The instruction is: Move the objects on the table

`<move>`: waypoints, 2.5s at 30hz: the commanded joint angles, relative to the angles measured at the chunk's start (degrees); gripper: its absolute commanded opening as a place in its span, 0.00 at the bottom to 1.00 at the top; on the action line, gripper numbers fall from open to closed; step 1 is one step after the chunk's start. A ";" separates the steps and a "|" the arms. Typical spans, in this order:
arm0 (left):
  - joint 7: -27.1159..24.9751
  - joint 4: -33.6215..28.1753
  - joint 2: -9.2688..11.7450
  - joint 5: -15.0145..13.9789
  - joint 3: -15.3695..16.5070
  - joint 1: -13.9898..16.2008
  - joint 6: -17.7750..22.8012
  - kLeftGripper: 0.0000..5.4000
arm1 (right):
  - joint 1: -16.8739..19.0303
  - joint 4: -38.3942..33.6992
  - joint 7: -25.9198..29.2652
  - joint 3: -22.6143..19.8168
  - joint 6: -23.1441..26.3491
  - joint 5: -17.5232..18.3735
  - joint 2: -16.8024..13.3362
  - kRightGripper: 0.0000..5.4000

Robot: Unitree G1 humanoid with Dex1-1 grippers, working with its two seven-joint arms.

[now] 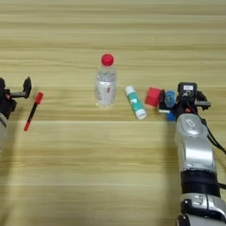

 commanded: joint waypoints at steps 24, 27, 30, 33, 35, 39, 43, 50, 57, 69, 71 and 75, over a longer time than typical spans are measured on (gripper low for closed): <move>0.29 -0.64 0.11 0.56 -0.22 -0.17 0.05 1.00 | 4.41 -12.74 8.27 11.22 -5.40 -0.95 1.38 1.00; 0.32 -0.61 0.09 0.58 -0.23 -0.18 0.03 1.00 | 5.92 -15.93 9.86 12.98 -4.04 -1.19 1.04 1.00; 0.33 -0.60 0.09 0.59 -0.23 -0.18 0.02 1.00 | 7.24 -19.36 11.49 14.46 -1.76 -0.85 0.81 1.00; 0.35 -0.61 0.09 0.59 -0.23 -0.18 0.01 1.00 | 8.34 -23.06 12.30 15.47 0.10 -1.22 0.48 1.00; 0.34 -0.62 0.09 0.59 -0.24 -0.17 0.00 1.00 | 8.72 -25.26 12.82 15.85 0.92 -0.94 0.40 1.00; 0.34 -0.63 0.08 0.59 -0.24 -0.17 0.00 1.00 | 8.68 -27.59 13.89 16.37 1.51 -0.11 0.76 1.00; 0.30 -0.62 0.07 0.57 -0.25 -0.18 0.00 1.00 | 7.83 -27.50 14.96 17.26 1.27 0.48 1.38 1.00; 0.23 -0.61 0.04 0.53 -0.26 -0.17 -0.01 1.00 | 6.16 -26.53 15.85 18.80 0.81 0.56 2.40 1.00; 0.19 -0.69 -0.03 0.47 -0.28 -0.15 0.06 1.00 | 3.35 -20.69 16.66 18.91 -0.36 1.17 3.70 1.00; -0.09 -0.14 0.12 0.35 -0.10 -0.42 0.01 1.00 | -3.65 -8.40 17.30 18.22 -2.41 1.50 5.09 1.00; -0.09 -0.15 0.12 0.35 -0.09 -0.41 0.01 1.00 | -4.46 -7.17 17.40 18.22 -2.74 1.38 5.38 1.00; -0.12 -0.16 0.11 0.35 -0.10 -0.40 0.02 1.00 | -6.18 -4.61 17.44 17.87 -3.26 1.55 6.15 1.00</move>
